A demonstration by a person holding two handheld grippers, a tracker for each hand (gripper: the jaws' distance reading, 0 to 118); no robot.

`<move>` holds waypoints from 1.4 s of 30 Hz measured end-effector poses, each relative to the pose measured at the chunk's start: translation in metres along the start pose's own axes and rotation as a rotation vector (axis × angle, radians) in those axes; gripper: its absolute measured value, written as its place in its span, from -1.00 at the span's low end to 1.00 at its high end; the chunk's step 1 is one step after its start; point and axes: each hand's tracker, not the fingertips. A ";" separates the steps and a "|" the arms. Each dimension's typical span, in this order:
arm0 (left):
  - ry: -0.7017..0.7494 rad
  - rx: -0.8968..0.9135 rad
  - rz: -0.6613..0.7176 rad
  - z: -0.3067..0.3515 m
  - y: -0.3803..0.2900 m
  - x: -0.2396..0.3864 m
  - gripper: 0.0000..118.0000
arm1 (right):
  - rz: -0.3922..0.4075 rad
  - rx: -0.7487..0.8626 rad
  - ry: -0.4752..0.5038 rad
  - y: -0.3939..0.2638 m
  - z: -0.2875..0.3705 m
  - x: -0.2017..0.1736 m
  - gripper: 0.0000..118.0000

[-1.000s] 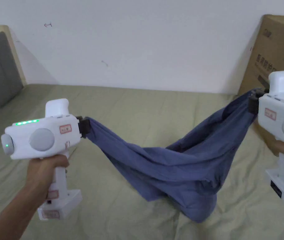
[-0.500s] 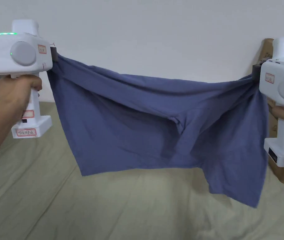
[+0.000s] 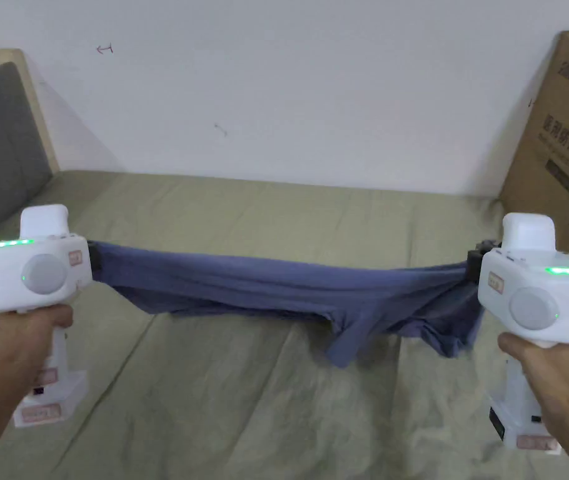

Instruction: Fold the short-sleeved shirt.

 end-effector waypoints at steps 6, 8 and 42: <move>0.008 -0.123 0.015 0.035 -0.108 -0.027 -0.97 | -0.042 -0.147 0.023 -0.106 0.032 0.005 -0.87; 0.003 -0.148 0.021 0.058 -0.139 -0.035 -0.97 | -0.070 -0.179 0.034 -0.134 0.058 0.012 -0.87; -0.162 -0.019 0.113 0.208 -0.159 -0.015 0.88 | -0.201 -0.107 0.065 -0.152 0.209 0.042 0.94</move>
